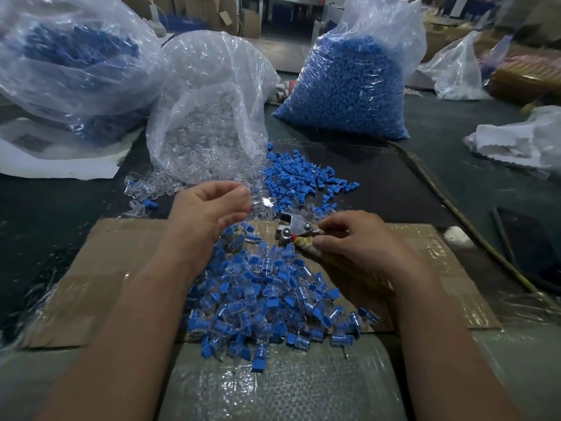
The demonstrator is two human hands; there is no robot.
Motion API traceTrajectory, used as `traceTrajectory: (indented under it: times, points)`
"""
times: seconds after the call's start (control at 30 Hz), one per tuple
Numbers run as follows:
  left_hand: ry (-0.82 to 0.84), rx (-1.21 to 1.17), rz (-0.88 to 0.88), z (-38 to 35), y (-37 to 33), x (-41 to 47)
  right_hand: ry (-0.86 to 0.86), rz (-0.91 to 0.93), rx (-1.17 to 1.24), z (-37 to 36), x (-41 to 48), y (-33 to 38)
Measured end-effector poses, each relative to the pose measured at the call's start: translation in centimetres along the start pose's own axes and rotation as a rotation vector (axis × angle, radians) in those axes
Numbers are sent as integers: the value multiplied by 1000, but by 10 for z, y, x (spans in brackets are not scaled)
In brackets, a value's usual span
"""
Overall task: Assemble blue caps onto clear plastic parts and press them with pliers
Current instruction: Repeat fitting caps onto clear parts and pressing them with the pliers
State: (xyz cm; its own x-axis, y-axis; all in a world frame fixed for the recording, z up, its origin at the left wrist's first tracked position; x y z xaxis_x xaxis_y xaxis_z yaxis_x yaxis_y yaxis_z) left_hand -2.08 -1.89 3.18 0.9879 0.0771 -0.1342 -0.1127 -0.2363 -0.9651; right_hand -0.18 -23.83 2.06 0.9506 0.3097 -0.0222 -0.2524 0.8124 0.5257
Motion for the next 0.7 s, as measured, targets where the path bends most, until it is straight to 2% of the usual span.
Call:
traceTrajectory:
  times: [0.13,0.3,0.37,0.53,0.7]
  points:
    - [-31,24,-18,4,3,-2,-14,24,0,-1,1,-1]
    - [-6,-94,-26,0,4,-2,-243,59,45,20,11,4]
    - [-11,-85,-30,-3,6,-3,-280,21,32,33,22,4]
    - [11,60,-54,-8,9,-4,-232,-129,-79,37,58,-7]
    - [18,84,-39,-9,8,-5,-137,-224,-165,24,82,-18]
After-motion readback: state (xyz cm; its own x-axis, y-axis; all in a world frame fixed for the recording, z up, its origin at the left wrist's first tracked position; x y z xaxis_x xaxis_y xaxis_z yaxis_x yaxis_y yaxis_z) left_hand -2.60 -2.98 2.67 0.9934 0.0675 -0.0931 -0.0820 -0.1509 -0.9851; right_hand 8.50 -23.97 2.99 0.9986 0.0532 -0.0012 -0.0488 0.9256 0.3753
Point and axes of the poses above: each hand's wrist, its own x-axis towards the middle knuckle, its own z-axis out of the back of the hand, y = z × x, the point moved 3 cm from there along x, towards the middle knuckle, and after that the axes turned 8 degrees about z, right-handed, at the moved point
